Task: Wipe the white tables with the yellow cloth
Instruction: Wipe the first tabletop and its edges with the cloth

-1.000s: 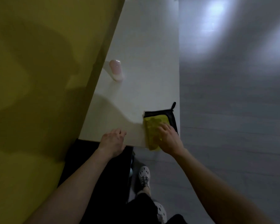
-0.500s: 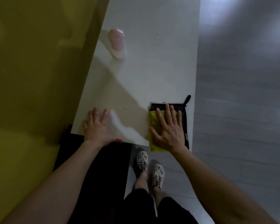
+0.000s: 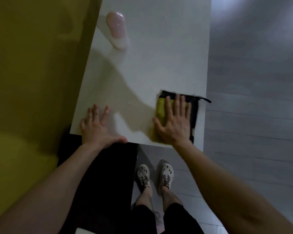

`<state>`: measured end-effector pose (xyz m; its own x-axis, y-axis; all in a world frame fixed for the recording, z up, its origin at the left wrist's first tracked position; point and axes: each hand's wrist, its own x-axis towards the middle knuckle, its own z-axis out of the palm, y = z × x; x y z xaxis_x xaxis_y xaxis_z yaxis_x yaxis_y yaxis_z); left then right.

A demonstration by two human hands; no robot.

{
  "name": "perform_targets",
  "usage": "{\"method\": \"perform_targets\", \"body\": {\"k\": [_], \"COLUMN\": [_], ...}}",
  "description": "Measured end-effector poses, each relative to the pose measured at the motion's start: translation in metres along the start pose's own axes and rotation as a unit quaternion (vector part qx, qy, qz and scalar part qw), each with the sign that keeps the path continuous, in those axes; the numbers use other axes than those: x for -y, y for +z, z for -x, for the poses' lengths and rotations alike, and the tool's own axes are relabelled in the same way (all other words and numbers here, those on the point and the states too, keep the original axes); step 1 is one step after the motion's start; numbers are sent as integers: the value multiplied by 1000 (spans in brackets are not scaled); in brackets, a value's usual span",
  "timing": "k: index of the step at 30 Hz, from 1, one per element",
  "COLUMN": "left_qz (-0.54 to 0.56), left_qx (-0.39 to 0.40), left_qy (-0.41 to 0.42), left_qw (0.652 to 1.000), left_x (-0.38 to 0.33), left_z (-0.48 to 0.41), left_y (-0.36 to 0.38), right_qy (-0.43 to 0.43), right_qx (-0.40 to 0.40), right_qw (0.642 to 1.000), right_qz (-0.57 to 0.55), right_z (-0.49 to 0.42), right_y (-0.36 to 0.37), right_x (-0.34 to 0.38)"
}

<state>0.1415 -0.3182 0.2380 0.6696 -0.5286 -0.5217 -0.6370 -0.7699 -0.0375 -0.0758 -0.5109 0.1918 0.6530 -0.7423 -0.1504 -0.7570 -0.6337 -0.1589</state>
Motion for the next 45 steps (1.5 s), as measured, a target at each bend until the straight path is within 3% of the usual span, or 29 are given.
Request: {"method": "perform_targets", "body": {"k": [3, 6, 8, 10, 12, 14, 18, 21, 23, 25, 27, 28, 29, 33, 37, 39, 42, 45], "left_qz": [-19, -55, -72, -48, -13, -4, 10, 16, 14, 8, 6, 5, 1, -3, 4, -1, -5, -9], "left_qx": [17, 15, -19, -21, -17, -20, -23, -32, -33, -26, -24, -23, -21, -16, -4, 4, 3, 5], "left_qy": [8, 67, 98, 84, 64, 69, 69, 73, 73, 74, 75, 79, 82, 73, 63, 62, 59, 58], "left_qw": [1000, 996, 992, 995, 998, 997, 997, 997, 997, 997, 997, 997, 996, 997, 998, 998, 998, 998], "left_x": [-4, 13, 31, 45, 54, 58, 57, 59, 58, 56, 57, 59, 60, 58, 55, 52, 49, 50], "left_z": [1, -9, -17, -16, -13, -13, -16, -14, -16, -17, -18, -20, -21, -21, -22, -20, -18, -19], "left_y": [-11, -28, -33, -30, -21, -16, -14, -11, -10, -10, -10, -9, -9, -7, -9, -11, -14, -14], "right_qy": [-146, -176, -116, 0, 112, 132, -102, -209, -152, 3, 146, 174, 158, -83, -160, -101, 70, 206], "right_qx": [23, 23, 22, 5, -8, -3, 21, 25, 19, 6, -13, -18, -25, 1, 15, 4, 0, -29], "right_qw": [989, 984, 993, 1000, 994, 991, 994, 977, 988, 999, 989, 985, 987, 997, 987, 995, 997, 978], "right_qz": [8, 10, 26, 26, 3, -10, 16, 18, 32, 34, -1, -16, -20, 0, 0, 13, 15, -23], "right_z": [28, 24, 14, 0, -11, -18, -5, -10, -15, -15, -17, -18, -19, -11, -10, 1, 19, 16], "right_y": [10, 5, 0, -7, -9, -4, 17, 14, 8, -6, -7, -3, 3, 23, 19, 12, 1, 9], "right_x": [37, 9, -20, -41, -30, 17, 134, 109, 46, -12, -15, 6, 35, 146, 100, 34, -44, -16]}}
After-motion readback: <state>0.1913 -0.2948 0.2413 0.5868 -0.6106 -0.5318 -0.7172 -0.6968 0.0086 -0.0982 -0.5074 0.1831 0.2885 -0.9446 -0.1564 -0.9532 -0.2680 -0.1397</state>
